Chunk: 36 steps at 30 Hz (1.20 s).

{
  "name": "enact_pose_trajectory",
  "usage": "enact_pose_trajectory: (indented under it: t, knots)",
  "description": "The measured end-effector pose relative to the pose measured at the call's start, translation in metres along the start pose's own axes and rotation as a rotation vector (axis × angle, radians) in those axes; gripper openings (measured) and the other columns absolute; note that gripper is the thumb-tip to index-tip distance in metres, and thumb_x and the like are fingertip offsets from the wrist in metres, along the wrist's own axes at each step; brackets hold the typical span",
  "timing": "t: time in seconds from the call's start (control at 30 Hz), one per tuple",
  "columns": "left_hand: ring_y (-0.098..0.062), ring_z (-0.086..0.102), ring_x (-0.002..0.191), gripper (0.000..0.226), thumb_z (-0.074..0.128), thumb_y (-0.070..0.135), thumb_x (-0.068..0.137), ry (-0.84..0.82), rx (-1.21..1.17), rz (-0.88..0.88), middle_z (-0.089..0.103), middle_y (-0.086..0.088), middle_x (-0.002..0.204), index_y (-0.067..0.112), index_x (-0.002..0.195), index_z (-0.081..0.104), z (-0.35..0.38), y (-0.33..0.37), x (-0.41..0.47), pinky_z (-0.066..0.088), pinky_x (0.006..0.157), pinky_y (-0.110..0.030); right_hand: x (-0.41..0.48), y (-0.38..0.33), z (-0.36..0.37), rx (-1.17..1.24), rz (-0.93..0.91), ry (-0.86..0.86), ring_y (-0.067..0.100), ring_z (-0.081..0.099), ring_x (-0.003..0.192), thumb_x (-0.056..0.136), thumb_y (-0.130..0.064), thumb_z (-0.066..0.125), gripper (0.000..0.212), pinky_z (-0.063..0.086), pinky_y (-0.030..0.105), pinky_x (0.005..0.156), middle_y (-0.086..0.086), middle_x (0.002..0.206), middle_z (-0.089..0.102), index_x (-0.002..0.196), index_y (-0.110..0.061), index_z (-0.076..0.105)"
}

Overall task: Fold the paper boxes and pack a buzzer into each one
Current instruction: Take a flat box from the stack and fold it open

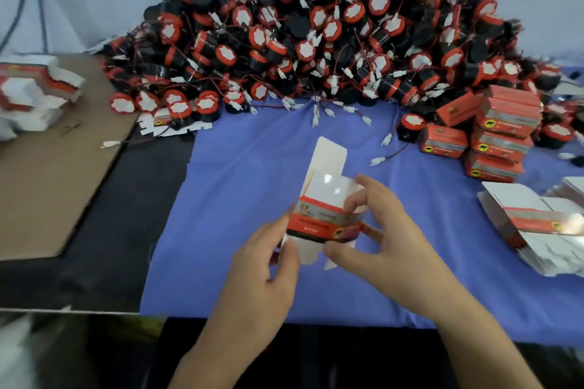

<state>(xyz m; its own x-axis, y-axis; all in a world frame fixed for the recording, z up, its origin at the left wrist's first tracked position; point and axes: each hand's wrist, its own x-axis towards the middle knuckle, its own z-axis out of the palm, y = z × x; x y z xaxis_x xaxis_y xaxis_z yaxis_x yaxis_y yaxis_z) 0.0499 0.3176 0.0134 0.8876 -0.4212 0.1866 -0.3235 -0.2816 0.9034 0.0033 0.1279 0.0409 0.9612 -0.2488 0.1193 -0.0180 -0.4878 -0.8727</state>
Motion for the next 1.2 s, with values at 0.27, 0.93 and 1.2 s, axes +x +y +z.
enact_pose_trajectory:
  t: [0.27,0.93,1.2]
  knots:
    - [0.012,0.023,0.148,0.050,0.039,0.052,0.108,-0.340,-0.055,-0.031,0.034,0.040,0.153,0.054,0.157,0.027,-0.023,-0.007,-0.010,0.022,0.124,-0.024,-0.002,-0.026,0.014,0.518,0.183,-0.115,0.028,0.070,0.113,0.078,-0.043,0.080,0.049,0.055,0.045,0.102,0.012,0.118,0.074,0.117,-0.015,0.071]
    - [-0.005,0.066,0.114,0.043,0.084,0.039,0.077,0.124,-0.220,0.199,0.070,0.016,0.119,0.038,0.116,0.065,-0.027,0.003,-0.007,0.049,0.088,-0.011,-0.020,-0.027,0.023,0.780,0.652,-0.051,0.021,0.065,0.122,0.067,-0.063,0.083,0.079,0.060,0.052,0.091,0.003,0.139,0.064,0.139,-0.045,0.056]
    - [-0.012,0.061,0.116,0.074,0.093,0.043,0.058,-0.062,-0.331,0.099,0.065,0.015,0.117,0.024,0.122,0.061,-0.036,0.012,0.000,0.053,0.092,-0.024,-0.019,-0.046,0.022,0.944,0.389,-0.189,0.012,0.065,0.096,0.092,-0.064,0.055,0.062,0.059,0.036,0.078,-0.001,0.105,0.068,0.114,-0.008,0.069]
